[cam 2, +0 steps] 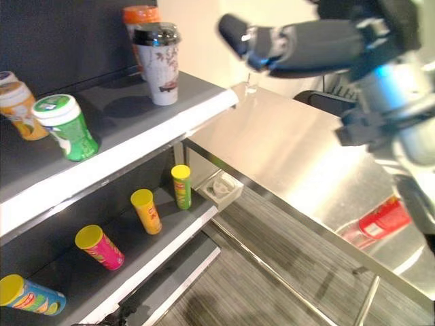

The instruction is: Put the goods on the table back onto the shelves and tidy them up.

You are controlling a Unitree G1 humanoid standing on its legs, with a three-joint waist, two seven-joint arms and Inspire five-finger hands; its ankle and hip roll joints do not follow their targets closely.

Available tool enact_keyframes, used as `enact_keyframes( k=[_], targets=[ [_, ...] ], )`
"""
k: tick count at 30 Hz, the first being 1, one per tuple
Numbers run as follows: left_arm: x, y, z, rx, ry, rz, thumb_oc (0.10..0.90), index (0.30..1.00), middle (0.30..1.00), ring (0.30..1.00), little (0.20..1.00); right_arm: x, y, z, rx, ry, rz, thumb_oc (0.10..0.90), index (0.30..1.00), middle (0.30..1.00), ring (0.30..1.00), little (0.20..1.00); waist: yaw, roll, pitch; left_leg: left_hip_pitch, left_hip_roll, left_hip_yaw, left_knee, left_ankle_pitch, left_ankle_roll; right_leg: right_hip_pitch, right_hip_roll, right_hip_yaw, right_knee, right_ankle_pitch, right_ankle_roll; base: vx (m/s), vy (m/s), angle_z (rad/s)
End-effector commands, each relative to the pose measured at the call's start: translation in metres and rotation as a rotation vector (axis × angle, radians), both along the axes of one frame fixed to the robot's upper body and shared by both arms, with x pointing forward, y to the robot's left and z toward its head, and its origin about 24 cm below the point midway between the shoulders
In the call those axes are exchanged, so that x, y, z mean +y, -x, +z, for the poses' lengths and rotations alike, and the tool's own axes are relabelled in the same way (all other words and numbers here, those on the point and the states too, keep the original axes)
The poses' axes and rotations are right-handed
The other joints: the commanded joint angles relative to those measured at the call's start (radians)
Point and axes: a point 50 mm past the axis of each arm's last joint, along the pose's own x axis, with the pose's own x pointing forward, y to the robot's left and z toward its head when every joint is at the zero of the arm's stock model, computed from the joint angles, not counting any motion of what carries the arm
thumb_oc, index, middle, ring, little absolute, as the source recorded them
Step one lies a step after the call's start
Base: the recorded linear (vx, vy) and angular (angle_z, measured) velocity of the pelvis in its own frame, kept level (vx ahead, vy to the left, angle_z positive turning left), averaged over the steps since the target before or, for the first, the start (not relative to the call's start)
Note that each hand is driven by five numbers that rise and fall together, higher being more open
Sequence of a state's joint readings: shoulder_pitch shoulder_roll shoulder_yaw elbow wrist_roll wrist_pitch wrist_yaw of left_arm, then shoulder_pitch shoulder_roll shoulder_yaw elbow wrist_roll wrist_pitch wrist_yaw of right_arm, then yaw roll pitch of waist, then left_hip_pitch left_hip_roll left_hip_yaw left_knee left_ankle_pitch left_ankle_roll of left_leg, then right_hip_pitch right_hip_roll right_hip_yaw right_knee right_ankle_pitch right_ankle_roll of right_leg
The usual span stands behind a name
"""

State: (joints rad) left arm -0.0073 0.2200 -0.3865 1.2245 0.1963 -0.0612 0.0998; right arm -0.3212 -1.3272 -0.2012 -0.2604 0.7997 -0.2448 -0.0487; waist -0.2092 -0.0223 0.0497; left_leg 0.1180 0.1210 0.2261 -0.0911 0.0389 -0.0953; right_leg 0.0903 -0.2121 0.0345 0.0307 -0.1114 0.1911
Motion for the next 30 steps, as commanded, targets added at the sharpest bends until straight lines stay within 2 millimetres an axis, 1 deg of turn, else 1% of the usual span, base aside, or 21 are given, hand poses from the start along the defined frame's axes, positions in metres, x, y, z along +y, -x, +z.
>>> enact_keyframes(
  k=[1, 2, 4, 8, 10, 12, 13, 14, 15, 16, 18, 19, 20, 22, 23, 24, 25, 26, 27, 28, 30],
  targets=[
    [0.019, -0.007, 0.005, -0.028, -0.051, 0.003, 0.8, 0.9, 0.9, 0.9, 0.9, 0.003, 0.025, 0.027, -0.191, -0.037, 0.061, 0.8, 0.9, 0.9, 0.9, 0.9, 0.026, -0.067, -0.065, -0.01, 0.078, -0.001, 0.004, -0.024, -0.033, -0.016, -0.029, 0.024, 0.073, 0.109, 0.037, 0.02, -0.008, -0.07],
    [0.018, -0.007, 0.004, -0.028, -0.049, 0.007, 0.8, 0.9, 0.9, 0.9, 0.9, -0.002, 0.027, 0.026, -0.197, -0.057, 0.048, 0.8, 0.9, 0.9, 0.9, 0.9, 0.017, -0.064, -0.065, -0.008, 0.078, 0.003, 0.004, -0.025, -0.033, -0.017, -0.029, 0.027, 0.073, 0.11, 0.037, 0.03, -0.011, -0.11],
    [0.015, -0.008, 0.004, -0.031, -0.041, 0.01, 0.8, 0.9, 0.9, 0.9, 0.9, -0.026, 0.038, 0.017, -0.236, -0.159, -0.023, 0.8, 0.9, 0.9, 0.9, 0.9, -0.008, -0.055, -0.065, -0.004, 0.078, 0.009, 0.004, -0.03, -0.031, -0.023, -0.027, 0.039, 0.072, 0.113, 0.036, 0.04, -0.007, -0.12],
    [0.014, -0.008, 0.004, -0.03, -0.038, -0.002, 0.8, 0.9, 0.9, 0.9, 0.9, -0.042, 0.049, 0.009, -0.252, -0.207, -0.089, 0.8, 0.9, 0.9, 0.9, 0.9, -0.009, -0.053, -0.062, -0.005, 0.077, 0.01, 0.004, -0.03, -0.031, -0.028, -0.027, 0.044, 0.071, 0.117, 0.037, 0.02, -0.01, -0.12],
    [0.013, -0.008, 0.004, -0.026, -0.032, 0.006, 0.8, 0.9, 0.9, 0.9, 0.9, -0.062, 0.06, -0.005, -0.281, -0.279, -0.202, 0.8, 0.9, 0.9, 0.9, 0.9, -0.035, -0.03, -0.051, -0.004, 0.083, 0.028, 0.004, -0.032, -0.027, -0.056, -0.021, 0.059, 0.084, 0.115, 0.038, 0.01, -0.042, -0.1],
    [0.015, -0.009, 0.004, -0.029, -0.034, 0.012, 0.8, 0.9, 0.9, 0.9, 0.9, -0.062, 0.061, -0.008, -0.3, -0.282, -0.228, 0.8, 0.9, 0.9, 0.9, 0.9, -0.033, -0.022, -0.043, -0.001, 0.09, 0.043, 0.004, -0.033, -0.027, -0.075, -0.016, 0.055, 0.102, 0.117, 0.038, -0.03, -0.059, -0.34],
    [0.018, -0.01, 0.005, -0.032, -0.04, 0.022, 0.8, 0.9, 0.9, 0.9, 0.9, -0.063, 0.061, -0.008, -0.323, -0.29, -0.249, 0.8, 0.9, 0.9, 0.9, 0.9, -0.032, -0.013, -0.035, -0.001, 0.099, 0.059, 0.004, -0.033, -0.029, -0.095, -0.014, 0.03, 0.127, 0.118, 0.039, -0.08, -0.116, -0.64],
    [0.024, -0.008, 0.006, -0.028, -0.045, 0.055, 0.8, 0.9, 0.9, 0.9, 0.9, -0.065, 0.062, -0.008, -0.366, -0.292, -0.297, 0.8, 0.9, 0.9, 0.9, 0.9, -0.027, 0.001, -0.023, -0.003, 0.119, 0.09, 0.004, -0.027, -0.034, -0.132, -0.027, -0.071, 0.179, 0.134, 0.032, -0.05, -0.12, -0.96],
    [0.028, -0.006, 0.006, -0.022, -0.044, 0.087, 0.8, 0.9, 0.9, 0.9, 0.9, -0.066, 0.062, -0.006, -0.419, -0.279, -0.363, 0.8, 0.9, 0.9, 0.9, 0.9, -0.021, 0.012, -0.02, 0.006, 0.132, 0.128, 0.004, -0.027, -0.04, -0.152, -0.051, -0.179, 0.206, 0.123, 0.021, -0.03, -0.121, -1.31],
    [0.03, -0.006, 0.006, -0.023, -0.045, 0.1, 0.8, 0.9, 0.9, 0.9, 0.9, -0.067, 0.063, -0.006, -0.442, -0.272, -0.402, 0.8, 0.9, 0.9, 0.9, 0.9, -0.018, 0.013, -0.023, 0.005, 0.139, 0.139, 0.004, -0.02, -0.042, -0.158, -0.052, -0.208, 0.201, 0.121, 0.015, 0.04, -0.116, -2.09],
    [0.031, -0.007, 0.007, -0.024, -0.044, 0.105, 0.8, 0.9, 0.9, 0.9, 0.9, -0.069, 0.066, -0.007, -0.466, -0.25, -0.467, 0.8, 0.9, 0.9, 0.9, 0.9, -0.019, 0.012, -0.027, 0.005, 0.149, 0.144, 0.004, -0.016, -0.048, -0.154, -0.043, -0.219, 0.187, 0.113, 0.011, 0.07, -0.137, -1.64],
    [0.025, -0.012, 0.007, -0.032, -0.034, 0.07, 0.8, 0.9, 0.9, 0.9, 0.9, -0.072, 0.08, -0.001, -0.592, -0.185, -0.624, 0.8, 0.9, 0.9, 0.9, 0.9, -0.029, 0.01, -0.027, 0.009, 0.173, 0.147, 0.004, -0.005, -0.063, -0.134, -0.017, -0.208, 0.143, 0.091, 0.008, 0.1, -0.183, -0.38],
    [0.021, -0.016, 0.007, -0.039, -0.031, 0.04, 0.8, 0.9, 0.9, 0.9, 0.9, -0.071, 0.082, 0.002, -0.615, -0.165, -0.649, 0.8, 0.9, 0.9, 0.9, 0.9, -0.034, 0.013, -0.027, 0.007, 0.181, 0.153, 0.004, -0.003, -0.067, -0.126, -0.005, -0.196, 0.108, 0.093, 0.005, 0.11, -0.219, 0.04],
    [0.013, -0.028, 0.009, -0.07, -0.018, -0.028, 0.8, 0.9, 0.9, 0.9, 0.9, -0.068, 0.076, 0.002, -0.622, -0.156, -0.67, 0.8, 0.9, 0.9, 0.9, 0.9, -0.052, 0.022, -0.026, 0.014, 0.186, 0.166, 0.004, -0.005, -0.073, -0.118, 0.021, -0.137, 0.01, 0.116, 0.005, 0.0, -0.065, -0.19],
    [0.01, -0.037, 0.013, -0.108, -0.018, -0.067, 0.8, 0.9, 0.9, 0.9, 0.9, -0.064, 0.071, 0.003, -0.626, -0.144, -0.657, 0.8, 0.9, 0.9, 0.9, 0.9, -0.046, 0.022, -0.021, 0.015, 0.165, 0.14, 0.004, -0.01, -0.066, -0.131, 0.03, -0.092, -0.012, 0.141, 0.006, -0.03, 0.022, -0.79],
    [0.009, -0.047, 0.018, -0.149, -0.016, -0.106, 0.8, 0.9, 0.9, 0.9, 0.9, -0.059, 0.068, 0.005, -0.623, -0.129, -0.635, 0.8, 0.9, 0.9, 0.9, 0.9, -0.04, 0.019, -0.018, 0.017, 0.133, 0.083, 0.004, -0.03, -0.055, -0.148, 0.039, -0.051, -0.015, 0.157, 0.005, -0.01, 0.025, -1.36],
    [0.008, -0.06, 0.024, -0.205, -0.01, -0.126, 0.8, 0.9, 0.9, 0.9, 0.9, -0.056, 0.063, 0.005, -0.617, -0.138, -0.604, 0.8, 0.9, 0.9, 0.9, 0.9, -0.028, 0.02, -0.013, 0.024, 0.09, -0.013, 0.004, -0.075, -0.037, -0.163, 0.059, -0.009, -0.015, 0.161, 0.0, -0.06, 0.007, -1.86],
    [0.009, -0.084, 0.038, -0.311, 0.012, -0.089, 0.8, 0.9, 0.9, 0.9, 0.9, -0.048, 0.049, 0.007, -0.599, -0.188, -0.533, 0.8, 0.9, 0.9, 0.9, 0.9, -0.009, 0.015, -0.005, 0.034, 0.007, -0.171, 0.008, -0.131, 0.009, -0.208, 0.102, 0.088, -0.003, 0.181, -0.014, -0.08, 0.023, -2.16],
    [0.009, -0.093, 0.042, -0.349, 0.024, -0.06, 0.8, 0.9, 0.9, 0.9, 0.9, -0.042, 0.037, 0.007, -0.568, -0.208, -0.49, 0.8, 0.9, 0.9, 0.9, 0.9, -0.001, 0.015, -0.001, 0.045, -0.03, -0.235, 0.015, -0.166, 0.031, -0.229, 0.129, 0.142, 0.006, 0.183, -0.018, -0.08, 0.134, -3.08],
    [0.008, -0.104, 0.049, -0.399, 0.052, -0.015, 0.8, 0.9, 0.9, 0.9, 0.9, -0.038, 0.029, 0.008, -0.528, -0.226, -0.439, 0.8, 0.9, 0.9, 0.9, 0.9, -0.011, 0.014, 0.0, 0.042, -0.063, -0.273, 0.041, -0.199, 0.045, -0.248, 0.151, 0.209, 0.01, 0.188, -0.012, 0.0, 0.194, -2.98],
    [0.007, -0.11, 0.053, -0.421, 0.064, -0.005, 0.8, 0.9, 0.9, 0.9, 0.9, -0.034, 0.021, 0.008, -0.505, -0.235, -0.405, 0.8, 0.9, 0.9, 0.9, 0.9, -0.015, 0.012, 0.003, 0.046, -0.071, -0.262, 0.048, -0.212, 0.049, -0.258, 0.155, 0.25, 0.007, 0.199, -0.001, 0.0, 0.154, -2.02]
  ],
)
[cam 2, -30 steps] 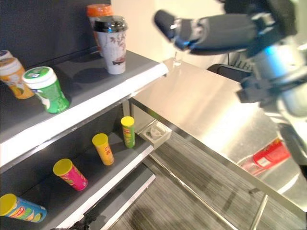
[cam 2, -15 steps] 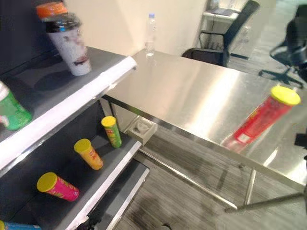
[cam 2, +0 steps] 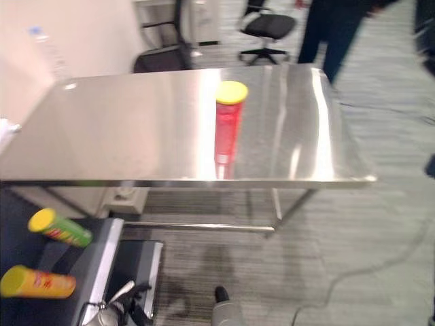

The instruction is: Put the goods on the table back onto the shelves and tidy them up.

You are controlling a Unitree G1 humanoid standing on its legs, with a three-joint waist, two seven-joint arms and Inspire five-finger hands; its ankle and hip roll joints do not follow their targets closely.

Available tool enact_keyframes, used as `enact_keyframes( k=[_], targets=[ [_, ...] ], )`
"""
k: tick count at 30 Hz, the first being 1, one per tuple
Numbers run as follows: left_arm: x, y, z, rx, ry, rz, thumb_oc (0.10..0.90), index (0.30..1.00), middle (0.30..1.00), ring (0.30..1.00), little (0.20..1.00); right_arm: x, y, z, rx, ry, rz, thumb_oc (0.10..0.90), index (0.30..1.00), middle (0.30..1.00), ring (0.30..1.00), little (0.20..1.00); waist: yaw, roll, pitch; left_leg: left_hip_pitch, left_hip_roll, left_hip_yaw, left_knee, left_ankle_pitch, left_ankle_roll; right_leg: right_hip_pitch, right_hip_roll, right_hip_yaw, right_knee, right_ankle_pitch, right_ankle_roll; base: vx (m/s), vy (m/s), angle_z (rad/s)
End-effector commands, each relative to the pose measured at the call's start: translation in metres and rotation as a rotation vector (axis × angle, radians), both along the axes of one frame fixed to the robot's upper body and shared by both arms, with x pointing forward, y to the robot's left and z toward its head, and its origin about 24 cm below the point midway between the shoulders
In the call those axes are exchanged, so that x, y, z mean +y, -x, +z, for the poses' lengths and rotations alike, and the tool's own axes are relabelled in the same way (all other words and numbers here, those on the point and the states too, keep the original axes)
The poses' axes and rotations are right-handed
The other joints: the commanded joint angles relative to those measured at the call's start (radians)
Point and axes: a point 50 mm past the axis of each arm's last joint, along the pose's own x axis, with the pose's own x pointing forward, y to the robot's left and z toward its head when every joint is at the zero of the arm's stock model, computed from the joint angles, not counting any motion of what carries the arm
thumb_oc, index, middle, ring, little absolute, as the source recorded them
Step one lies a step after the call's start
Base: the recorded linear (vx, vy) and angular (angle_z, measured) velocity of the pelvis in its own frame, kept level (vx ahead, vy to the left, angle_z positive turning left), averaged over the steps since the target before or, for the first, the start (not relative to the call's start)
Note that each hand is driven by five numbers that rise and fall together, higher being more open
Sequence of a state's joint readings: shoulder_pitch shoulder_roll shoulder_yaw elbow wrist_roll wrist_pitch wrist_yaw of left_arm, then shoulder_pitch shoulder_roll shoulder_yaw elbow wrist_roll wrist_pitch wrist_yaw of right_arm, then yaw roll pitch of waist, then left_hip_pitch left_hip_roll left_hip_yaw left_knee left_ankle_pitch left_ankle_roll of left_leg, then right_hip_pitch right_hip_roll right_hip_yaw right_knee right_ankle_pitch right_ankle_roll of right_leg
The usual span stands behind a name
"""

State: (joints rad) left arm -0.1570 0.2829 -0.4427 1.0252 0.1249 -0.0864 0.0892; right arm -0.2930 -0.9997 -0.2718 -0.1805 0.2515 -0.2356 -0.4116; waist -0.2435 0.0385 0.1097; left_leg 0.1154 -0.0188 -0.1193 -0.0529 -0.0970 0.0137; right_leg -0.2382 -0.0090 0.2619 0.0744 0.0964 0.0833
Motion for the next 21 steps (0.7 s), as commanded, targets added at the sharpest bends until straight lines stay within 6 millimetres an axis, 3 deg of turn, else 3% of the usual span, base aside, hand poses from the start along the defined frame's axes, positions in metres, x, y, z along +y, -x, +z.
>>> enact_keyframes(
  k=[1, 2, 3, 5, 6, 7, 9, 10, 13, 14, 15, 17, 18, 20, 21],
  targets=[
    [0.014, -0.018, 0.014, -0.113, 0.03, 0.076, 0.8, 0.9, 0.9, 0.9, 0.9, 0.004, 0.024, 0.05, -0.237, 0.013, 0.071, 0.8, 0.9, 0.9, 0.9, 0.9, 0.014, -0.05, -0.057, 0.054, 0.061, 0.099, 0.003, -0.079, -0.055, 0.062, -0.051, 0.051, -0.046, 0.002, 0.119, -0.03, 0.134, -0.96],
    [0.011, -0.019, 0.015, -0.115, 0.041, 0.068, 0.8, 0.9, 0.9, 0.9, 0.9, 0.005, 0.02, 0.049, -0.215, 0.011, 0.082, 0.8, 0.9, 0.9, 0.9, 0.9, 0.005, -0.051, -0.056, 0.058, 0.055, 0.115, -0.004, -0.08, -0.051, 0.054, -0.056, 0.068, -0.054, 0.013, 0.131, -0.13, 0.276, -1.04],
    [0.007, -0.015, 0.013, -0.105, 0.062, 0.057, 0.8, 0.9, 0.9, 0.9, 0.9, 0.007, 0.016, 0.049, -0.193, 0.021, 0.091, 0.8, 0.9, 0.9, 0.9, 0.9, -0.001, -0.057, -0.043, 0.063, 0.031, 0.163, -0.029, -0.075, -0.039, 0.024, -0.072, 0.109, -0.088, 0.067, 0.169, -0.12, 0.212, -0.96],
    [0.008, -0.014, 0.012, -0.099, 0.063, 0.063, 0.8, 0.9, 0.9, 0.9, 0.9, 0.008, 0.014, 0.051, -0.19, 0.028, 0.092, 0.8, 0.9, 0.9, 0.9, 0.9, 0.005, -0.062, -0.036, 0.054, 0.018, 0.194, -0.033, -0.073, -0.034, 0.005, -0.076, 0.129, -0.117, 0.103, 0.179, -0.22, 0.146, -0.76],
    [0.014, -0.01, 0.009, -0.08, 0.052, 0.09, 0.8, 0.9, 0.9, 0.9, 0.9, 0.014, 0.01, 0.049, -0.17, 0.03, 0.122, 0.8, 0.9, 0.9, 0.9, 0.9, 0.024, -0.065, 0.002, 0.018, 0.011, 0.245, -0.03, -0.066, -0.03, -0.041, -0.112, 0.023, -0.143, 0.152, 0.179, -0.28, 0.069, -0.74],
    [0.014, -0.01, 0.009, -0.081, 0.051, 0.091, 0.8, 0.9, 0.9, 0.9, 0.9, 0.014, 0.01, 0.05, -0.171, 0.029, 0.122, 0.8, 0.9, 0.9, 0.9, 0.9, 0.023, -0.07, 0.0, 0.013, 0.007, 0.245, -0.029, -0.061, -0.031, -0.045, -0.115, 0.025, -0.144, 0.158, 0.179, -0.31, 0.019, -0.73],
    [0.023, -0.004, 0.006, -0.062, 0.036, 0.148, 0.8, 0.9, 0.9, 0.9, 0.9, 0.015, 0.008, 0.043, -0.155, 0.018, 0.126, 0.8, 0.9, 0.9, 0.9, 0.9, 0.056, -0.053, 0.029, -0.033, 0.025, 0.294, -0.019, -0.036, -0.029, -0.028, -0.179, -0.188, -0.141, 0.096, 0.145, -0.25, -0.022, -0.99],
    [0.03, 0.002, 0.003, -0.046, 0.033, 0.199, 0.8, 0.9, 0.9, 0.9, 0.9, 0.012, 0.009, 0.037, -0.129, 0.027, 0.108, 0.8, 0.9, 0.9, 0.9, 0.9, 0.066, -0.047, 0.036, -0.044, 0.047, 0.316, -0.03, -0.011, -0.031, 0.026, -0.205, -0.26, -0.09, 0.057, 0.122, -0.22, -0.046, -0.97],
    [0.03, 0.01, -0.002, -0.011, 0.033, 0.21, 0.8, 0.9, 0.9, 0.9, 0.9, 0.012, 0.011, 0.036, -0.117, 0.042, 0.104, 0.8, 0.9, 0.9, 0.9, 0.9, 0.089, -0.051, 0.026, -0.067, 0.059, 0.332, -0.034, 0.012, -0.032, 0.074, -0.22, -0.255, -0.037, 0.024, 0.117, -0.16, -0.052, -0.6],
    [0.028, 0.014, -0.005, 0.008, 0.03, 0.189, 0.8, 0.9, 0.9, 0.9, 0.9, 0.014, 0.009, 0.036, -0.108, 0.051, 0.13, 0.8, 0.9, 0.9, 0.9, 0.9, 0.117, -0.052, 0.004, -0.09, 0.067, 0.351, -0.034, 0.018, -0.037, 0.14, -0.252, -0.289, -0.018, 0.0, 0.122, -0.15, -0.068, -0.32],
    [0.028, 0.014, -0.005, 0.008, 0.03, 0.19, 0.8, 0.9, 0.9, 0.9, 0.9, 0.014, 0.009, 0.036, -0.108, 0.051, 0.13, 0.8, 0.9, 0.9, 0.9, 0.9, 0.117, -0.053, 0.004, -0.093, 0.066, 0.351, -0.034, 0.022, -0.036, 0.138, -0.252, -0.288, -0.021, 0.005, 0.121, -0.12, -0.134, -0.67],
    [0.029, 0.016, -0.006, 0.015, 0.035, 0.198, 0.8, 0.9, 0.9, 0.9, 0.9, 0.018, 0.005, 0.029, -0.071, 0.057, 0.144, 0.8, 0.9, 0.9, 0.9, 0.9, 0.16, -0.064, -0.043, -0.123, 0.074, 0.37, -0.034, 0.031, -0.045, 0.218, -0.307, -0.322, -0.022, 0.036, 0.133, -0.04, -0.139, -0.43],
    [0.029, 0.017, -0.006, 0.016, 0.034, 0.198, 0.8, 0.9, 0.9, 0.9, 0.9, 0.018, 0.005, 0.028, -0.069, 0.057, 0.143, 0.8, 0.9, 0.9, 0.9, 0.9, 0.16, -0.066, -0.045, -0.122, 0.072, 0.371, -0.034, 0.03, -0.045, 0.22, -0.308, -0.322, -0.027, 0.039, 0.135, 0.01, -0.165, -0.06],
    [0.033, 0.022, -0.007, 0.027, 0.022, 0.218, 0.8, 0.9, 0.9, 0.9, 0.9, 0.023, 0.002, 0.02, -0.053, 0.035, 0.178, 0.8, 0.9, 0.9, 0.9, 0.9, 0.194, -0.08, -0.074, -0.132, 0.08, 0.383, -0.034, 0.037, -0.054, 0.258, -0.359, -0.354, -0.038, 0.124, 0.16, 0.0, -0.193, -0.23],
    [0.034, 0.022, -0.007, 0.028, 0.021, 0.219, 0.8, 0.9, 0.9, 0.9, 0.9, 0.023, 0.002, 0.019, -0.052, 0.034, 0.179, 0.8, 0.9, 0.9, 0.9, 0.9, 0.194, -0.082, -0.076, -0.133, 0.078, 0.385, -0.034, 0.037, -0.054, 0.261, -0.36, -0.354, -0.047, 0.131, 0.162, -0.03, -0.184, -0.08]
  ],
)
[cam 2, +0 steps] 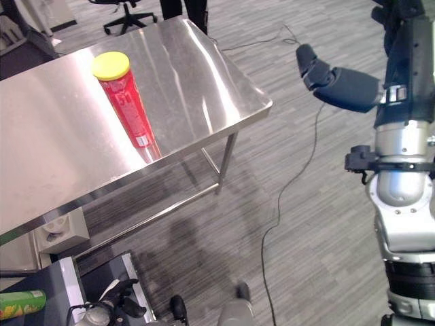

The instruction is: Put the goods on the table back onto the shelves and tidy them up.

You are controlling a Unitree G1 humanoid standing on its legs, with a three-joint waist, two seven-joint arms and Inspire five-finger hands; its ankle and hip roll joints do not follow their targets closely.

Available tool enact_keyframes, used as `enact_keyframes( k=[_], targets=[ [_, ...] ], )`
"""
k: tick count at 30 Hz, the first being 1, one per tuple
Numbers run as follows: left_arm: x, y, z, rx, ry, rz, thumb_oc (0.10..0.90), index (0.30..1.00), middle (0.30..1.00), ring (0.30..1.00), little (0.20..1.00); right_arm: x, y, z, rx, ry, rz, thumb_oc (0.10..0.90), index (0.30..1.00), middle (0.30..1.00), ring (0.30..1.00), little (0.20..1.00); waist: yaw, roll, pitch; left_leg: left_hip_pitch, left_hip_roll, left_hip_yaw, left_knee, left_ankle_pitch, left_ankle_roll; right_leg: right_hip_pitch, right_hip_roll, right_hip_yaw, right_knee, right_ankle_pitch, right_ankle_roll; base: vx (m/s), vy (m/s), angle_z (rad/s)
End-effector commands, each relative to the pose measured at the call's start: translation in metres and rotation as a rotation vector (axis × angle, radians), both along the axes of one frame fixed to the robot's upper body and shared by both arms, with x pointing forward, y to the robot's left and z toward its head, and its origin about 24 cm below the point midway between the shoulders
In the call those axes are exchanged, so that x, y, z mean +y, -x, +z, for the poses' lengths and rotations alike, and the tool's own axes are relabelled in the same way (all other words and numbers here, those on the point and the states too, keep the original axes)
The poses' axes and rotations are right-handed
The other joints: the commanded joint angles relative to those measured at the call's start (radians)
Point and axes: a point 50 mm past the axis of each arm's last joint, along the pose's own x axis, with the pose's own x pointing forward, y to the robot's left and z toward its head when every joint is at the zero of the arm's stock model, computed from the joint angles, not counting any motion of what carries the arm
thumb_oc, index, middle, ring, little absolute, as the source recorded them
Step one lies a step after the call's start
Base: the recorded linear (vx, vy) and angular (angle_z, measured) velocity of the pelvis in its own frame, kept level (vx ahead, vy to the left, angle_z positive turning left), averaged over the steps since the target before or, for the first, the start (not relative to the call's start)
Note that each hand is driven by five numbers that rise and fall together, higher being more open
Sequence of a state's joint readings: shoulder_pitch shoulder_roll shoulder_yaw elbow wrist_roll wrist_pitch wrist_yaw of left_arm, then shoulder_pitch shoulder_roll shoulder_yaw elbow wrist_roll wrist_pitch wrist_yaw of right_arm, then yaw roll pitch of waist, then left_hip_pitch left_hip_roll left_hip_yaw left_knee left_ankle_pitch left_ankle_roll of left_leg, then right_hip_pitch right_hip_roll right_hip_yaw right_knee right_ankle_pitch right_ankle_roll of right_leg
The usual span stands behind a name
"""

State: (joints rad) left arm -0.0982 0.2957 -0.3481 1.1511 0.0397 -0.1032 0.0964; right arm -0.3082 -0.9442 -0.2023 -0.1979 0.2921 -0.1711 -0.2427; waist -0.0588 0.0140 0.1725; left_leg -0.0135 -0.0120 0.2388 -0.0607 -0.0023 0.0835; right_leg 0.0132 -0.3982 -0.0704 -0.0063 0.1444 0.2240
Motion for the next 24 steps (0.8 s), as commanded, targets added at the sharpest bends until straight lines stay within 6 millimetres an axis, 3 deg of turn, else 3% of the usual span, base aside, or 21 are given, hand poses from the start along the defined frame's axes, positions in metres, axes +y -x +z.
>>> enact_keyframes(
  k=[1, 3, 4, 5, 7, 8, 9, 10, 12, 13, 15, 16, 17, 18, 19, 20, 21, 22, 23, 24],
  targets=[
    [0.006, -0.014, 0.009, -0.082, 0.0, 0.018, 0.8, 0.9, 0.9, 0.9, 0.9, 0.01, 0.017, 0.038, -0.237, -0.021, 0.064, 0.8, 0.9, 0.9, 0.9, 0.9, 0.022, -0.059, -0.144, -0.006, 0.081, 0.036, -0.027, -0.051, -0.13, 0.016, 0.004, -0.04, 0.035, 0.121, 0.03, -0.03, -0.195, -0.11],
    [0.012, -0.012, 0.01, -0.085, -0.018, 0.034, 0.8, 0.9, 0.9, 0.9, 0.9, 0.015, 0.011, 0.032, -0.208, -0.031, 0.086, 0.8, 0.9, 0.9, 0.9, 0.9, 0.037, -0.059, -0.152, -0.005, 0.109, 0.049, -0.027, -0.045, -0.141, 0.019, -0.03, -0.055, 0.035, 0.189, 0.034, -0.03, -0.346, -0.43],
    [0.017, -0.01, 0.01, -0.088, -0.034, 0.054, 0.8, 0.9, 0.9, 0.9, 0.9, 0.015, 0.01, 0.026, -0.184, -0.037, 0.082, 0.8, 0.9, 0.9, 0.9, 0.9, 0.041, -0.066, -0.148, -0.005, 0.134, 0.04, -0.02, -0.035, -0.154, 0.024, -0.04, -0.027, 0.045, 0.22, 0.036, -0.01, -0.305, -0.52],
    [0.018, -0.01, 0.01, -0.087, -0.036, 0.054, 0.8, 0.9, 0.9, 0.9, 0.9, 0.015, 0.01, 0.026, -0.183, -0.038, 0.081, 0.8, 0.9, 0.9, 0.9, 0.9, 0.043, -0.067, -0.147, -0.004, 0.135, 0.041, -0.02, -0.034, -0.155, 0.024, -0.039, -0.026, 0.046, 0.22, 0.036, -0.02, -0.333, -0.27],
    [0.022, -0.01, 0.012, -0.105, -0.053, 0.072, 0.8, 0.9, 0.9, 0.9, 0.9, 0.014, 0.013, 0.025, -0.186, -0.017, 0.066, 0.8, 0.9, 0.9, 0.9, 0.9, 0.048, -0.081, -0.139, -0.017, 0.167, 0.019, -0.003, -0.017, -0.175, 0.043, -0.023, 0.042, 0.045, 0.196, 0.038, -0.07, -0.334, -0.05],
    [0.023, -0.011, 0.013, -0.112, -0.058, 0.079, 0.8, 0.9, 0.9, 0.9, 0.9, 0.015, 0.014, 0.025, -0.18, -0.006, 0.07, 0.8, 0.9, 0.9, 0.9, 0.9, 0.051, -0.085, -0.133, -0.024, 0.187, 0.008, 0.013, -0.012, -0.186, 0.037, -0.01, 0.071, 0.051, 0.166, 0.038, -0.13, -0.509, 0.0],
    [0.028, -0.013, 0.016, -0.13, -0.07, 0.105, 0.8, 0.9, 0.9, 0.9, 0.9, 0.018, 0.012, 0.023, -0.152, 0.018, 0.09, 0.8, 0.9, 0.9, 0.9, 0.9, 0.057, -0.102, -0.123, -0.042, 0.22, -0.013, 0.052, -0.003, -0.205, 0.046, 0.022, 0.095, 0.034, 0.052, 0.038, -0.09, -0.363, 0.1],
    [0.028, -0.013, 0.016, -0.131, -0.07, 0.106, 0.8, 0.9, 0.9, 0.9, 0.9, 0.018, 0.012, 0.023, -0.152, 0.018, 0.092, 0.8, 0.9, 0.9, 0.9, 0.9, 0.054, -0.102, -0.122, -0.045, 0.222, -0.017, 0.059, -0.006, -0.207, 0.046, 0.023, 0.093, 0.04, 0.047, 0.038, -0.1, -0.422, 0.08],
    [0.04, -0.014, 0.02, -0.148, -0.089, 0.168, 0.8, 0.9, 0.9, 0.9, 0.9, 0.03, 0.003, 0.021, -0.12, 0.057, 0.137, 0.8, 0.9, 0.9, 0.9, 0.9, 0.079, -0.107, -0.116, -0.049, 0.281, -0.025, 0.06, 0.029, -0.228, 0.065, 0.074, 0.043, 0.023, -0.121, 0.026, -0.09, -0.419, -0.03],
    [0.043, -0.014, 0.021, -0.157, -0.084, 0.2, 0.8, 0.9, 0.9, 0.9, 0.9, 0.033, 0.0, 0.019, -0.107, 0.079, 0.14, 0.8, 0.9, 0.9, 0.9, 0.9, 0.088, -0.108, -0.114, -0.053, 0.311, -0.03, 0.056, 0.057, -0.239, 0.07, 0.104, 0.03, 0.009, -0.17, 0.014, -0.12, -0.481, 0.09],
    [0.051, -0.004, 0.019, -0.144, -0.086, 0.266, 0.8, 0.9, 0.9, 0.9, 0.9, 0.04, -0.008, 0.015, -0.066, 0.121, 0.168, 0.8, 0.9, 0.9, 0.9, 0.9, 0.092, -0.089, -0.106, -0.043, 0.372, -0.052, 0.019, 0.117, -0.26, 0.095, 0.178, 0.006, -0.019, -0.227, -0.019, -0.15, -0.543, 0.41],
    [0.05, 0.004, 0.015, -0.131, -0.072, 0.31, 0.8, 0.9, 0.9, 0.9, 0.9, 0.039, -0.015, 0.004, -0.01, 0.122, 0.163, 0.8, 0.9, 0.9, 0.9, 0.9, 0.106, -0.077, -0.087, -0.056, 0.419, -0.074, -0.012, 0.195, -0.266, 0.117, 0.238, -0.002, -0.036, -0.256, -0.049, -0.24, -0.568, 0.39],
    [0.049, 0.011, 0.012, -0.122, -0.064, 0.33, 0.8, 0.9, 0.9, 0.9, 0.9, 0.036, -0.017, -0.001, 0.016, 0.129, 0.141, 0.8, 0.9, 0.9, 0.9, 0.9, 0.111, -0.068, -0.068, -0.078, 0.43, -0.077, -0.014, 0.236, -0.266, 0.129, 0.259, -0.016, -0.036, -0.259, -0.06, -0.2, -0.418, 0.44],
    [0.048, 0.011, 0.012, -0.121, -0.064, 0.33, 0.8, 0.9, 0.9, 0.9, 0.9, 0.035, -0.017, -0.001, 0.016, 0.129, 0.14, 0.8, 0.9, 0.9, 0.9, 0.9, 0.108, -0.066, -0.067, -0.079, 0.431, -0.082, -0.014, 0.238, -0.267, 0.131, 0.261, -0.02, -0.037, -0.259, -0.061, -0.21, -0.24, 0.49],
    [0.048, 0.015, 0.011, -0.12, -0.06, 0.34, 0.8, 0.9, 0.9, 0.9, 0.9, 0.028, -0.019, -0.011, 0.058, 0.128, 0.097, 0.8, 0.9, 0.9, 0.9, 0.9, 0.116, -0.068, -0.043, -0.103, 0.432, -0.039, -0.009, 0.265, -0.256, 0.136, 0.267, -0.047, -0.026, -0.258, -0.072, -0.22, -0.181, 0.51],
    [0.047, 0.013, 0.012, -0.134, -0.045, 0.339, 0.8, 0.9, 0.9, 0.9, 0.9, 0.025, -0.021, -0.017, 0.096, 0.148, 0.069, 0.8, 0.9, 0.9, 0.9, 0.9, 0.115, -0.071, -0.033, -0.106, 0.421, 0.002, -0.004, 0.257, -0.246, 0.131, 0.27, -0.067, -0.02, -0.253, -0.081, -0.29, -0.246, 0.48],
    [0.046, 0.015, 0.011, -0.131, -0.037, 0.338, 0.8, 0.9, 0.9, 0.9, 0.9, 0.025, -0.021, -0.024, 0.131, 0.159, 0.068, 0.8, 0.9, 0.9, 0.9, 0.9, 0.118, -0.08, -0.028, -0.105, 0.391, 0.012, 0.023, 0.224, -0.237, 0.13, 0.264, -0.081, -0.016, -0.25, -0.084, -0.28, -0.213, 0.77],
    [0.043, 0.017, 0.009, -0.123, -0.029, 0.336, 0.8, 0.9, 0.9, 0.9, 0.9, 0.027, -0.022, -0.029, 0.148, 0.15, 0.084, 0.8, 0.9, 0.9, 0.9, 0.9, 0.124, -0.085, -0.027, -0.115, 0.341, -0.021, 0.091, 0.174, -0.224, 0.112, 0.261, -0.089, -0.011, -0.237, -0.086, -0.32, -0.251, 0.82],
    [0.044, 0.019, 0.008, -0.107, -0.032, 0.342, 0.8, 0.9, 0.9, 0.9, 0.9, 0.03, -0.022, -0.037, 0.176, 0.132, 0.114, 0.8, 0.9, 0.9, 0.9, 0.9, 0.126, -0.097, -0.028, -0.099, 0.225, -0.074, 0.193, 0.033, -0.195, 0.089, 0.244, -0.103, -0.001, -0.219, -0.096, -0.25, -0.177, 0.79],
    [0.044, 0.019, 0.008, -0.107, -0.032, 0.342, 0.8, 0.9, 0.9, 0.9, 0.9, 0.03, -0.022, -0.037, 0.175, 0.132, 0.114, 0.8, 0.9, 0.9, 0.9, 0.9, 0.123, -0.098, -0.031, -0.109, 0.223, -0.078, 0.2, 0.031, -0.193, 0.085, 0.243, -0.106, -0.001, -0.218, -0.095, -0.23, -0.137, 0.56]
  ],
)
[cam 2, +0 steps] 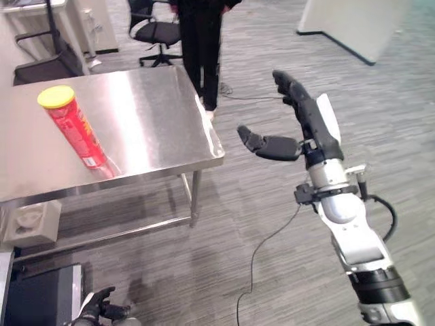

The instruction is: Put the goods on the table back onto the shelves and tidy them up.

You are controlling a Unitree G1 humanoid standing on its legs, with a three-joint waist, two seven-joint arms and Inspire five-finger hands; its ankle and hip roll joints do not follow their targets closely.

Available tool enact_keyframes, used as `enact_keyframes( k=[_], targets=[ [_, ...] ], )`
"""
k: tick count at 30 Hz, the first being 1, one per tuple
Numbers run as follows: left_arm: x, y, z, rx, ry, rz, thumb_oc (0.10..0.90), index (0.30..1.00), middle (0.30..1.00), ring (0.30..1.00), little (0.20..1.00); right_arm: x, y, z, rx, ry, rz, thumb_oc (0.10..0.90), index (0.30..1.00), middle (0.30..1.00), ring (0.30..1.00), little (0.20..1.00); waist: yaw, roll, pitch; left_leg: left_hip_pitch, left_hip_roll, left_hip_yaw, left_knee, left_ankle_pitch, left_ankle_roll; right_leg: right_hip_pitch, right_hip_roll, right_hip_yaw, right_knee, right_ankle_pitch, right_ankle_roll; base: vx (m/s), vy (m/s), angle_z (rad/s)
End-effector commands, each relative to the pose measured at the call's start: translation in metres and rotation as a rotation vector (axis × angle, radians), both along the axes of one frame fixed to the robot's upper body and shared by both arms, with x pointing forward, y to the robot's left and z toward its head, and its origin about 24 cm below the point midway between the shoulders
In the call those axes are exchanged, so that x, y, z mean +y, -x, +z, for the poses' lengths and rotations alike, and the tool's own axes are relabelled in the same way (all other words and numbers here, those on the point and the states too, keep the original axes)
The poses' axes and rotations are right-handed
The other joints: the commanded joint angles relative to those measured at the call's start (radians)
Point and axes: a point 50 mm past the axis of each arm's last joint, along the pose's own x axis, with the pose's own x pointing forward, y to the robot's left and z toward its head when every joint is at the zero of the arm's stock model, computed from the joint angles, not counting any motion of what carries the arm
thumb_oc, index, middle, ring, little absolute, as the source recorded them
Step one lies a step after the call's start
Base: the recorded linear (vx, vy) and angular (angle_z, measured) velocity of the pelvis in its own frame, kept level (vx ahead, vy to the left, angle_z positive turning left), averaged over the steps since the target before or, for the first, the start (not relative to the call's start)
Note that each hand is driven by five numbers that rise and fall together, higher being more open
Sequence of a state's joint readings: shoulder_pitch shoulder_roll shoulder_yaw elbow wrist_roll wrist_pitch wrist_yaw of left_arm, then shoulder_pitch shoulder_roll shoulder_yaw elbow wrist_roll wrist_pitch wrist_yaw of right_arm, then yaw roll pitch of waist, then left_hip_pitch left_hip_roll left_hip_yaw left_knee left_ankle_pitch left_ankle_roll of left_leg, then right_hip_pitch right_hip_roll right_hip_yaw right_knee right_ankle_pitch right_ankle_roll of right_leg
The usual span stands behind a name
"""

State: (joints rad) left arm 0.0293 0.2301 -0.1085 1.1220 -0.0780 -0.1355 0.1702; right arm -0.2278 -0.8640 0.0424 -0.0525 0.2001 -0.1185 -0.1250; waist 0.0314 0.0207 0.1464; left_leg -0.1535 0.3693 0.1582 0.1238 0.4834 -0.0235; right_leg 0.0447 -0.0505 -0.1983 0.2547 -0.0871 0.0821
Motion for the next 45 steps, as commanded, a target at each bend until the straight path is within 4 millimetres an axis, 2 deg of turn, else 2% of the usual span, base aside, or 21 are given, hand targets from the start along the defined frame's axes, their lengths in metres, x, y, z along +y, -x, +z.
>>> enact_keyframes(
  k=[1, 2, 3, 4, 5, 7, 12, 18, 19, 22, 23, 24, 26, 27, 28, 31, 37, 39, 41, 42, 45],
  targets=[
    [0.037, -0.019, 0.016, -0.042, -0.12, -0.033, 0.8, 0.9, 0.9, 0.9, 0.9, 0.015, 0.008, 0.062, -0.28, 0.031, 0.088, 0.8, 0.9, 0.9, 0.9, 0.9, 0.031, -0.106, -0.007, 0.04, -0.2, 0.005, 0.079, -0.508, -0.073, 0.04, -0.109, 0.009, -0.248, 0.019, 0.04, -0.19, -0.073, 0.72],
    [0.03, -0.014, 0.011, -0.001, -0.101, -0.06, 0.8, 0.9, 0.9, 0.9, 0.9, 0.009, 0.007, 0.062, -0.287, 0.046, 0.042, 0.8, 0.9, 0.9, 0.9, 0.9, 0.025, -0.099, -0.013, 0.074, -0.254, 0.031, 0.159, -0.597, -0.048, 0.019, -0.107, -0.027, -0.216, 0.008, 0.025, -0.16, -0.067, 0.71],
    [0.026, -0.009, 0.007, 0.026, -0.09, -0.08, 0.8, 0.9, 0.9, 0.9, 0.9, 0.006, 0.009, 0.061, -0.285, 0.058, 0.029, 0.8, 0.9, 0.9, 0.9, 0.9, 0.016, -0.084, -0.024, 0.119, -0.263, 0.051, 0.118, -0.622, -0.031, 0.02, -0.101, -0.052, -0.21, 0.004, 0.028, -0.09, -0.029, 0.55],
    [0.026, -0.009, 0.007, 0.026, -0.09, -0.081, 0.8, 0.9, 0.9, 0.9, 0.9, 0.006, 0.009, 0.062, -0.285, 0.058, 0.029, 0.8, 0.9, 0.9, 0.9, 0.9, 0.016, -0.086, -0.025, 0.12, -0.266, 0.051, 0.111, -0.616, -0.03, 0.019, -0.103, -0.053, -0.211, 0.007, 0.028, 0.03, 0.067, 0.29],
    [0.018, -0.002, 0.003, 0.056, -0.072, -0.119, 0.8, 0.9, 0.9, 0.9, 0.9, 0.003, 0.01, 0.06, -0.283, 0.069, 0.007, 0.8, 0.9, 0.9, 0.9, 0.9, 0.006, -0.061, -0.038, 0.161, -0.273, 0.073, 0.062, -0.622, -0.025, 0.024, -0.095, -0.072, -0.207, 0.007, 0.033, 0.02, 0.124, 0.5],
    [0.003, 0.006, -0.004, 0.11, -0.047, -0.223, 0.8, 0.9, 0.9, 0.9, 0.9, -0.003, 0.012, 0.057, -0.278, 0.043, -0.009, 0.8, 0.9, 0.9, 0.9, 0.9, -0.011, -0.041, -0.065, 0.19, -0.292, 0.046, -0.042, -0.584, -0.033, 0.03, -0.11, -0.1, -0.203, 0.028, 0.038, 0.02, 0.211, 0.76],
    [0.002, 0.001, -0.003, 0.111, -0.046, -0.242, 0.8, 0.9, 0.9, 0.9, 0.9, -0.003, 0.01, 0.05, -0.236, -0.014, 0.027, 0.8, 0.9, 0.9, 0.9, 0.9, -0.024, -0.033, -0.082, 0.216, -0.301, 0.038, -0.144, -0.547, -0.036, 0.027, -0.127, -0.117, -0.206, 0.048, 0.052, 0.02, 0.076, 0.54],
    [-0.001, 0.011, -0.008, 0.156, -0.033, -0.261, 0.8, 0.9, 0.9, 0.9, 0.9, 0.003, 0.007, 0.04, -0.204, -0.075, 0.066, 0.8, 0.9, 0.9, 0.9, 0.9, -0.024, -0.029, -0.09, 0.257, -0.309, 0.044, -0.211, -0.536, -0.031, 0.023, -0.144, -0.108, -0.203, 0.06, 0.066, 0.03, 0.054, 0.16],
    [-0.005, 0.085, -0.023, 0.408, 0.032, -0.202, 0.8, 0.9, 0.9, 0.9, 0.9, 0.033, 0.042, -0.004, -0.149, -0.043, 0.132, 0.8, 0.9, 0.9, 0.9, 0.9, 0.003, -0.062, -0.058, 0.186, -0.284, -0.011, -0.158, -0.484, -0.059, 0.054, -0.081, -0.028, -0.342, 0.104, 0.058, 0.07, 0.034, -0.12],
    [-0.003, 0.073, -0.021, 0.366, 0.015, -0.214, 0.8, 0.9, 0.9, 0.9, 0.9, 0.033, 0.042, -0.01, -0.13, -0.02, 0.112, 0.8, 0.9, 0.9, 0.9, 0.9, 0.004, -0.058, -0.069, 0.214, -0.282, -0.007, -0.177, -0.484, -0.06, 0.069, -0.081, -0.036, -0.342, 0.097, 0.055, 0.1, 0.008, 0.01],
    [-0.002, 0.057, -0.019, 0.314, -0.008, -0.228, 0.8, 0.9, 0.9, 0.9, 0.9, 0.032, 0.042, -0.012, -0.123, -0.019, 0.105, 0.8, 0.9, 0.9, 0.9, 0.9, 0.001, -0.059, -0.075, 0.227, -0.281, -0.007, -0.186, -0.486, -0.06, 0.077, -0.08, -0.04, -0.342, 0.094, 0.055, 0.1, 0.006, 0.0],
    [-0.002, 0.057, -0.019, 0.314, -0.008, -0.228, 0.8, 0.9, 0.9, 0.9, 0.9, 0.032, 0.042, -0.012, -0.124, -0.018, 0.104, 0.8, 0.9, 0.9, 0.9, 0.9, 0.001, -0.059, -0.074, 0.228, -0.281, -0.007, -0.187, -0.485, -0.06, 0.078, -0.08, -0.04, -0.342, 0.094, 0.055, 0.1, 0.004, -0.01],
    [-0.004, 0.033, -0.014, 0.236, -0.027, -0.261, 0.8, 0.9, 0.9, 0.9, 0.9, 0.031, 0.042, -0.012, -0.124, -0.009, 0.096, 0.8, 0.9, 0.9, 0.9, 0.9, -0.004, -0.06, -0.08, 0.24, -0.279, -0.012, -0.198, -0.487, -0.06, 0.082, -0.078, -0.045, -0.339, 0.091, 0.054, 0.07, -0.001, 0.03],
    [-0.004, 0.033, -0.014, 0.236, -0.027, -0.261, 0.8, 0.9, 0.9, 0.9, 0.9, 0.031, 0.042, -0.012, -0.124, -0.009, 0.096, 0.8, 0.9, 0.9, 0.9, 0.9, -0.004, -0.06, -0.08, 0.24, -0.279, -0.012, -0.198, -0.487, -0.06, 0.083, -0.078, -0.045, -0.339, 0.09, 0.054, 0.09, -0.001, 0.06],
    [-0.007, 0.018, -0.011, 0.179, -0.033, -0.276, 0.8, 0.9, 0.9, 0.9, 0.9, 0.032, 0.042, -0.009, -0.137, -0.005, 0.102, 0.8, 0.9, 0.9, 0.9, 0.9, -0.008, -0.063, -0.085, 0.245, -0.278, -0.01, -0.203, -0.489, -0.061, 0.083, -0.076, -0.046, -0.339, 0.089, 0.055, 0.05, -0.002, 0.04],
    [-0.008, 0.006, -0.007, 0.132, -0.036, -0.289, 0.8, 0.9, 0.9, 0.9, 0.9, 0.031, 0.043, 0.0, -0.179, 0.031, 0.093, 0.8, 0.9, 0.9, 0.9, 0.9, -0.012, -0.066, -0.088, 0.248, -0.274, -0.008, -0.208, -0.491, -0.062, 0.08, -0.074, -0.044, -0.339, 0.09, 0.058, 0.07, -0.002, -0.01],
    [-0.015, 0.01, -0.01, 0.149, -0.023, -0.306, 0.8, 0.9, 0.9, 0.9, 0.9, 0.028, 0.052, 0.022, -0.299, 0.071, 0.072, 0.8, 0.9, 0.9, 0.9, 0.9, -0.019, -0.066, -0.09, 0.254, -0.27, -0.002, -0.21, -0.498, -0.062, 0.074, -0.069, -0.033, -0.34, 0.089, 0.06, 0.03, 0.004, -0.01],
    [-0.017, 0.023, -0.015, 0.202, -0.007, -0.309, 0.8, 0.9, 0.9, 0.9, 0.9, 0.03, 0.058, 0.035, -0.373, 0.096, 0.077, 0.8, 0.9, 0.9, 0.9, 0.9, -0.021, -0.067, -0.088, 0.256, -0.268, -0.002, -0.211, -0.501, -0.062, 0.072, -0.066, -0.03, -0.34, 0.088, 0.06, 0.04, -0.004, 0.0],
    [-0.018, 0.031, -0.017, 0.232, -0.002, -0.312, 0.8, 0.9, 0.9, 0.9, 0.9, 0.031, 0.06, 0.037, -0.386, 0.103, 0.083, 0.8, 0.9, 0.9, 0.9, 0.9, -0.018, -0.066, -0.088, 0.256, -0.266, -0.001, -0.211, -0.502, -0.062, 0.071, -0.066, -0.03, -0.34, 0.088, 0.06, 0.02, -0.003, 0.0],
    [-0.018, 0.044, -0.019, 0.277, 0.01, -0.311, 0.8, 0.9, 0.9, 0.9, 0.9, 0.035, 0.063, 0.042, -0.416, 0.115, 0.106, 0.8, 0.9, 0.9, 0.9, 0.9, -0.013, -0.066, -0.088, 0.257, -0.265, -0.002, -0.211, -0.503, -0.063, 0.071, -0.064, -0.029, -0.341, 0.088, 0.06, 0.03, -0.009, -0.05],
    [-0.015, 0.051, -0.02, 0.298, 0.012, -0.303, 0.8, 0.9, 0.9, 0.9, 0.9, 0.038, 0.063, 0.048, -0.437, 0.179, 0.119, 0.8, 0.9, 0.9, 0.9, 0.9, -0.003, -0.066, -0.089, 0.256, -0.265, -0.007, -0.211, -0.503, -0.064, 0.072, -0.063, -0.032, -0.342, 0.086, 0.059, 0.02, -0.006, -0.03]
  ],
)
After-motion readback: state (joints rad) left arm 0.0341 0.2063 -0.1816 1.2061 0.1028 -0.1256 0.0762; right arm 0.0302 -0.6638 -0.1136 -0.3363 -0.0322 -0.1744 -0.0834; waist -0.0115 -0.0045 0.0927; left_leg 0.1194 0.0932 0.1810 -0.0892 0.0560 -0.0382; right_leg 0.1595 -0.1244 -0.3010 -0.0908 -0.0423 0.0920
